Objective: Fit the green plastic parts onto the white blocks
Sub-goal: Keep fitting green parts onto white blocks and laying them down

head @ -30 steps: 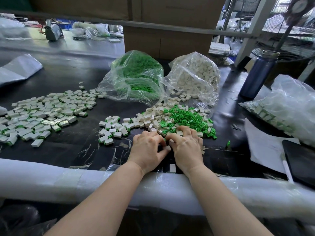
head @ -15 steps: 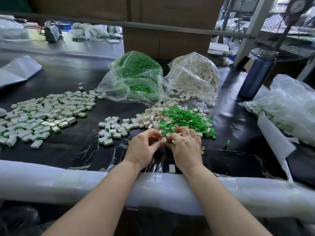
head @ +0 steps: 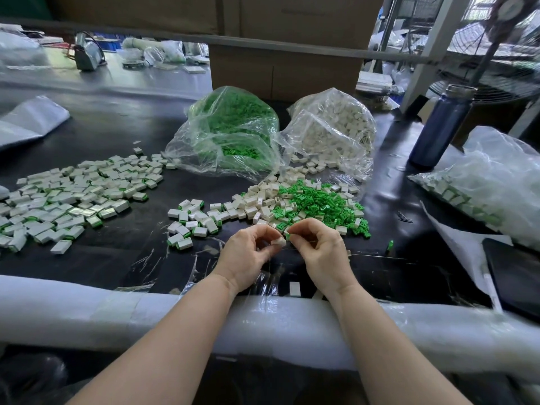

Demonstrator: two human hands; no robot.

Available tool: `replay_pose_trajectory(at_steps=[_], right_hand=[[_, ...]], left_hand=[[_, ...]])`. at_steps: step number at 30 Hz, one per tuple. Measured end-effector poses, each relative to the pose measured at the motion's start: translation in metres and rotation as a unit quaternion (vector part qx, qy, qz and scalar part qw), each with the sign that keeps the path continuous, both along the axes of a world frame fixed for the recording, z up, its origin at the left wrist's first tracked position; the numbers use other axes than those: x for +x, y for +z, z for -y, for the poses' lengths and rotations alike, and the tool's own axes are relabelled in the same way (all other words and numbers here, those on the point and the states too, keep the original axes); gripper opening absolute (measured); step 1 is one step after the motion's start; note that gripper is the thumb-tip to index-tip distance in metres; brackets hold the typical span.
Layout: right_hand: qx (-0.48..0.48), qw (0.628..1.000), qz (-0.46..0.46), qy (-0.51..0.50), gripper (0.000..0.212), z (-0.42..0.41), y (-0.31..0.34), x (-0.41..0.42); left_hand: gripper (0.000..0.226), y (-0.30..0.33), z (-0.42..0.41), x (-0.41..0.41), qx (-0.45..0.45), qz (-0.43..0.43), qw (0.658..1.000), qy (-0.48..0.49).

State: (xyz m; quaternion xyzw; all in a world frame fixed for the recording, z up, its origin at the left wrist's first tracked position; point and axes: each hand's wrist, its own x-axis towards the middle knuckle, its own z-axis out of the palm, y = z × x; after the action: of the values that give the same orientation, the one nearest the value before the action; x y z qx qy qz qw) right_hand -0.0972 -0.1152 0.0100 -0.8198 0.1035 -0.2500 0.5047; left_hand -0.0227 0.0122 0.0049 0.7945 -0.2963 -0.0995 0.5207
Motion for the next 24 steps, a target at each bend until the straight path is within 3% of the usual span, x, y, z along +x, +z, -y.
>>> replay_pose_trajectory(at_steps=[7,19,24], right_hand=[[0.038,0.999,0.005,0.004,0.028,-0.0005,0.0024,0.0004],[0.061,0.998,-0.008,0.02,0.018,-0.0005,0.0017,0.0006],[0.082,0.996,-0.013,0.015,0.011,0.0002,0.002,0.0003]], left_hand=[[0.013,-0.0001,-0.0004,0.0002,-0.041,-0.037,0.998,-0.019],[0.019,0.0009,-0.0027,0.0013,-0.069,-0.024,0.997,0.004],[0.013,0.0022,-0.0014,0.0009,-0.114,-0.078,0.99,0.0]])
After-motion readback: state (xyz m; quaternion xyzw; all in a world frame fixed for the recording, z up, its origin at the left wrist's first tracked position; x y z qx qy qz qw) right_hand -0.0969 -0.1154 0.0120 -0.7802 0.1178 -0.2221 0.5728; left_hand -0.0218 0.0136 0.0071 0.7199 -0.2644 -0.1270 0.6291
